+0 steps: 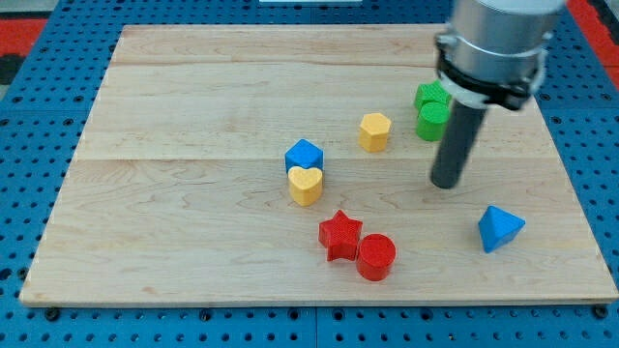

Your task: Push the blue triangle to the top of the red star

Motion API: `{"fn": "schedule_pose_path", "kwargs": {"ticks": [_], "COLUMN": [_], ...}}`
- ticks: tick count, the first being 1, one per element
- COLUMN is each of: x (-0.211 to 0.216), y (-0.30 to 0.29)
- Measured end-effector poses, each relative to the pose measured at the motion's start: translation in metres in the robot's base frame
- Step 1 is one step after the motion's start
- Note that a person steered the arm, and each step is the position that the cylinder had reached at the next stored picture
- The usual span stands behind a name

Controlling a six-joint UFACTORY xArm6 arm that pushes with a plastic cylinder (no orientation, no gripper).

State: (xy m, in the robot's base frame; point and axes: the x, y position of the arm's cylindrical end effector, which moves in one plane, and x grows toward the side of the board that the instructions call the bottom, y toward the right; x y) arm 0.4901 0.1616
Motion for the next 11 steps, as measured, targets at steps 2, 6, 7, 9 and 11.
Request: {"fn": "schedule_pose_path", "kwargs": {"ticks": [2, 6, 7, 9, 11], "x": [0.085, 0.117, 0.098, 0.06, -0.002], "y": [0.022, 0.094, 0.102, -0.106, -0.19]}}
